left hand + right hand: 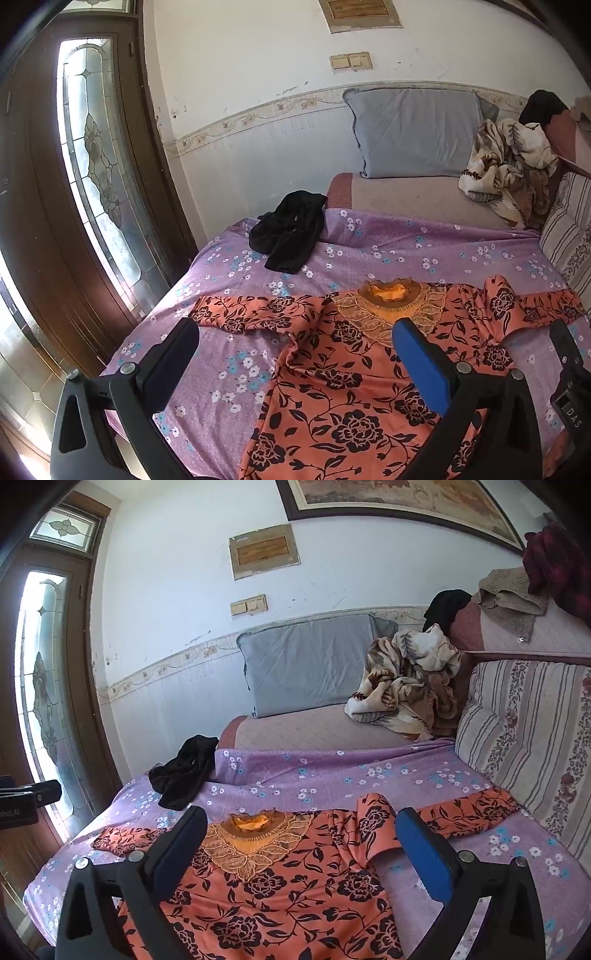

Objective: Fold small clothes
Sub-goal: 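Move both tools toward the orange dress lying flat on the bed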

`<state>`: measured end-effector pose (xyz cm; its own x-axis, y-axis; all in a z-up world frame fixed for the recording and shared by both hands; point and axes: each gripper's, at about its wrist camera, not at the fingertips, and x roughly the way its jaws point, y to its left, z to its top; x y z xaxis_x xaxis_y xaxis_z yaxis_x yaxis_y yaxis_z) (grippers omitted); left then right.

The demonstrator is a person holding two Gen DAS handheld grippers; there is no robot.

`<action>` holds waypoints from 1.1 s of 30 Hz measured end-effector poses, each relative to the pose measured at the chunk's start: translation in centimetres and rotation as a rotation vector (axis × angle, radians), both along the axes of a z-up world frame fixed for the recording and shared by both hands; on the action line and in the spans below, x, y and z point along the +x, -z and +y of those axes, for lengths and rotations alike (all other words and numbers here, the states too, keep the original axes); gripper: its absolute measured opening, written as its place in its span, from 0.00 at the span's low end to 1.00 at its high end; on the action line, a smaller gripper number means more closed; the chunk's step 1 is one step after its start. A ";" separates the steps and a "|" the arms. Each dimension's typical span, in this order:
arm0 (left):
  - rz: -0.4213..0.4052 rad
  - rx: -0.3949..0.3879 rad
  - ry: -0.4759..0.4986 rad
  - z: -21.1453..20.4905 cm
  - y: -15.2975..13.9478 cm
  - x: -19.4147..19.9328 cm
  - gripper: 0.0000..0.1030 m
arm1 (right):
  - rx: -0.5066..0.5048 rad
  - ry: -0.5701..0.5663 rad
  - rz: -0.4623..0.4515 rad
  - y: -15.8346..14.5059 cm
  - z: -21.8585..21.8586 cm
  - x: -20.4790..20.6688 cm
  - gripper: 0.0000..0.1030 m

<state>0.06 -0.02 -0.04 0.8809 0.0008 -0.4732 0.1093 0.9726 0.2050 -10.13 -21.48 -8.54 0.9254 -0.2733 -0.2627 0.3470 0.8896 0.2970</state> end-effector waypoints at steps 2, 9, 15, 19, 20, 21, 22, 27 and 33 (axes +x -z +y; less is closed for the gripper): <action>0.005 0.003 -0.003 -0.1 0.1 0.2 1.00 | -0.019 -0.003 0.024 0.4 0.2 0.5 1.00; 0.011 0.002 0.004 0.2 1.3 0.4 1.00 | -0.090 -0.027 0.041 1.1 1.5 0.9 1.00; 0.022 0.014 0.005 -0.1 0.9 0.4 1.00 | -0.102 -0.048 0.021 1.0 1.8 0.6 1.00; 0.029 0.021 0.005 -0.2 0.8 0.4 1.00 | -0.097 -0.049 0.017 1.0 1.8 0.6 1.00; 0.030 0.020 0.004 -0.3 0.8 0.4 1.00 | -0.094 -0.047 0.017 1.0 1.8 0.5 1.00; 0.032 0.014 0.004 -0.2 0.8 0.5 1.00 | -0.090 -0.047 0.017 1.1 1.7 0.5 1.00; 0.033 0.012 0.005 -0.1 0.8 0.5 1.00 | -0.086 -0.048 0.019 1.1 1.6 0.6 1.00; 0.010 -0.007 0.000 0.1 0.8 0.5 1.00 | -0.074 -0.047 0.024 1.2 1.5 0.7 1.00; -0.018 -0.016 0.001 0.2 1.0 0.6 1.00 | -0.084 -0.050 0.026 1.3 1.7 0.8 1.00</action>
<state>0.68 0.17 -1.07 0.8894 -0.0072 -0.4571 0.1064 0.9757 0.1917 -9.32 -19.74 -9.80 0.9316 -0.2487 -0.2652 0.3081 0.9273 0.2125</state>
